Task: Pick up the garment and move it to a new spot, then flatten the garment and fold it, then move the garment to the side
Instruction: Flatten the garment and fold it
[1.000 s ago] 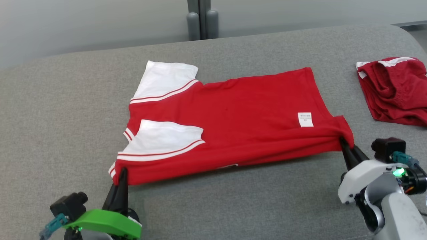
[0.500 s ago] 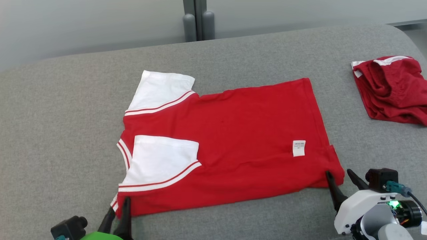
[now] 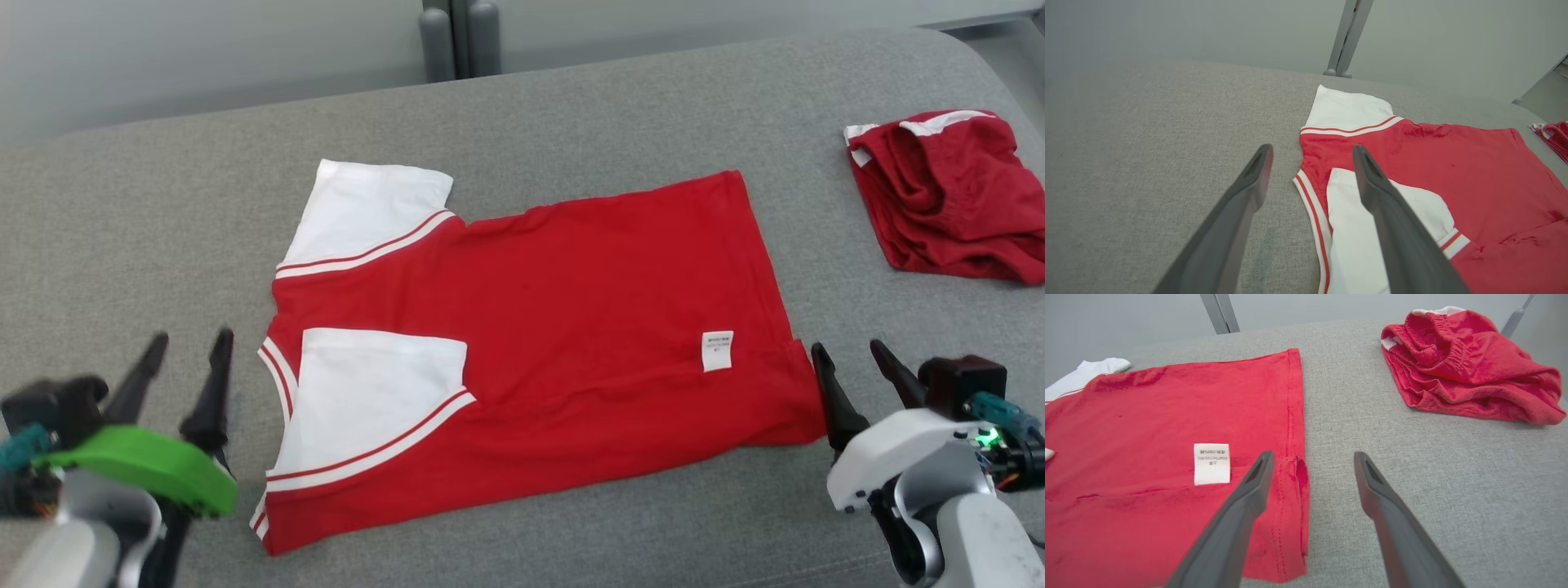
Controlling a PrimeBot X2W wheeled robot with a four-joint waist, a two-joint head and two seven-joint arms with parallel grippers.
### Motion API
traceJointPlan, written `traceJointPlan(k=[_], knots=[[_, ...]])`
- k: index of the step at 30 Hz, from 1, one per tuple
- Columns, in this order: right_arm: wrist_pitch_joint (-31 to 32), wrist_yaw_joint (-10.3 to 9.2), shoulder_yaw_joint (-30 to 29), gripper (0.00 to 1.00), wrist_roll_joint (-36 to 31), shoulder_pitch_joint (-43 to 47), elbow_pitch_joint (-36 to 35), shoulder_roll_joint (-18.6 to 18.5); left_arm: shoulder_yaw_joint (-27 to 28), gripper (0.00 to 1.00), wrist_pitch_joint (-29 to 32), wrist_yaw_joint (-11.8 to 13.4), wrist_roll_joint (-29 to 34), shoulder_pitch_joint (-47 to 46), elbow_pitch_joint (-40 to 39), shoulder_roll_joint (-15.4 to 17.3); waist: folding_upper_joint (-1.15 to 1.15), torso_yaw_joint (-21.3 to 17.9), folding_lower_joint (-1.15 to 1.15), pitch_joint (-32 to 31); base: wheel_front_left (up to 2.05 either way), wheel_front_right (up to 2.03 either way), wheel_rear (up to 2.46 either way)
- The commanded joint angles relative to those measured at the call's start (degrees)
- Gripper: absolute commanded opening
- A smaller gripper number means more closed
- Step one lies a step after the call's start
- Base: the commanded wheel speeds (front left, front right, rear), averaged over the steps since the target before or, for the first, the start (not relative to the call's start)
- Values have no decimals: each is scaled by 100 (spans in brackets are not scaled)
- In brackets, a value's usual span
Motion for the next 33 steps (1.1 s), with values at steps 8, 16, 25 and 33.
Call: traceJointPlan(k=[8, 16, 25, 33], knots=[[-52, -9, 430, 100, 42, -795, -166, -63, -166, 100, 1192, -442, 549, -2413, -160, 847, 0, -485, 0, 698, 0, 0, 0], [-209, -9, 910, 100, 183, -1490, -105, -54, -510, 100, 2121, -825, 647, -4016, 662, 1056, 0, -1025, 0, 1509, 0, 0, 0], [-439, -9, 1271, 100, 347, -1953, 117, -28, -718, 100, 2812, -933, 426, -4764, 1739, 1092, 0, -1479, 0, 2258, 0, 0, 0], [-638, -9, 1380, 100, 390, -2171, 336, -11, -653, 100, 3194, -940, 209, -4792, 2245, 1304, 0, -1651, 0, 2509, 0, 0, 0]])
